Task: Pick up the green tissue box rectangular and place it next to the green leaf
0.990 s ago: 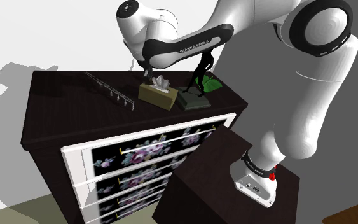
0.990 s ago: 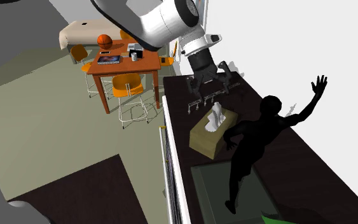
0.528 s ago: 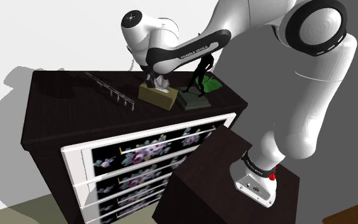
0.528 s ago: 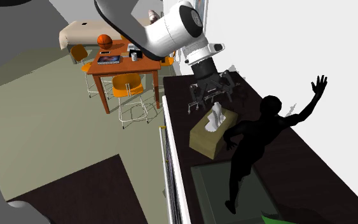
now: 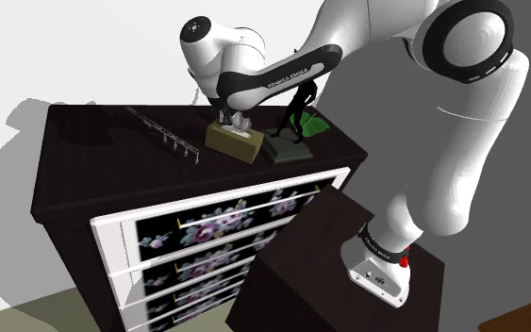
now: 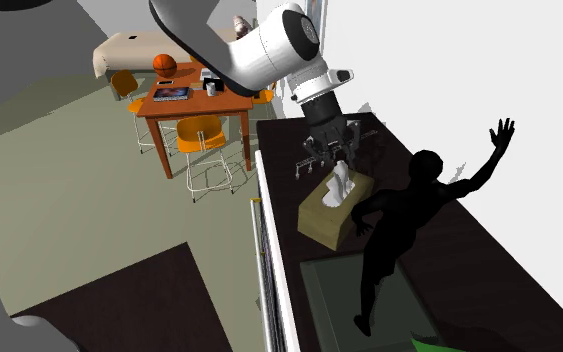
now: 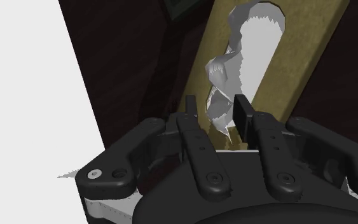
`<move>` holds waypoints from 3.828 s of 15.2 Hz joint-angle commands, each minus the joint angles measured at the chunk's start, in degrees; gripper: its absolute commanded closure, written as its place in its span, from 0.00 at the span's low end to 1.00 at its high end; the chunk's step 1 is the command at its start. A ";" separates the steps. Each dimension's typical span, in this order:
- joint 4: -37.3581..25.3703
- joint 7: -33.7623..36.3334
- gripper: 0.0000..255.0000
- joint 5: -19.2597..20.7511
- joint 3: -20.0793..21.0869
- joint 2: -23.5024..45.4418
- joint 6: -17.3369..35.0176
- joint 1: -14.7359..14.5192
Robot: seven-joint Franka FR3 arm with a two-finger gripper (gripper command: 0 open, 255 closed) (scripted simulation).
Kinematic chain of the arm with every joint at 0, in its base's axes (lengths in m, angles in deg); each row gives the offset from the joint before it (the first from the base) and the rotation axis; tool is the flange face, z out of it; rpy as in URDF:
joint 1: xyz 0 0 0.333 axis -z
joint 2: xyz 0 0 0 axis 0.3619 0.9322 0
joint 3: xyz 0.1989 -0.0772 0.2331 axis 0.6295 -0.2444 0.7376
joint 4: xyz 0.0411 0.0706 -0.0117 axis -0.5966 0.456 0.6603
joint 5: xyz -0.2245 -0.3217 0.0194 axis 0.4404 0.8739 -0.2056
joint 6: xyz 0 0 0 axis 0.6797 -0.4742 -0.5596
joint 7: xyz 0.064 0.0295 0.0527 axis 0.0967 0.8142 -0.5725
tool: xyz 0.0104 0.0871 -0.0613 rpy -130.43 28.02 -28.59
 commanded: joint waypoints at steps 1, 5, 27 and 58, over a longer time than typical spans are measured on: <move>0.00 0.00 1.00 0.00 0.00 0.00 0.00 0.00; 0.03 0.01 1.00 0.00 0.00 -0.01 0.02 0.01; -6.57 -7.57 1.00 -3.40 0.77 -5.56 -9.66 -0.20; -18.25 -22.78 1.00 -4.77 -2.17 -9.59 -17.96 3.82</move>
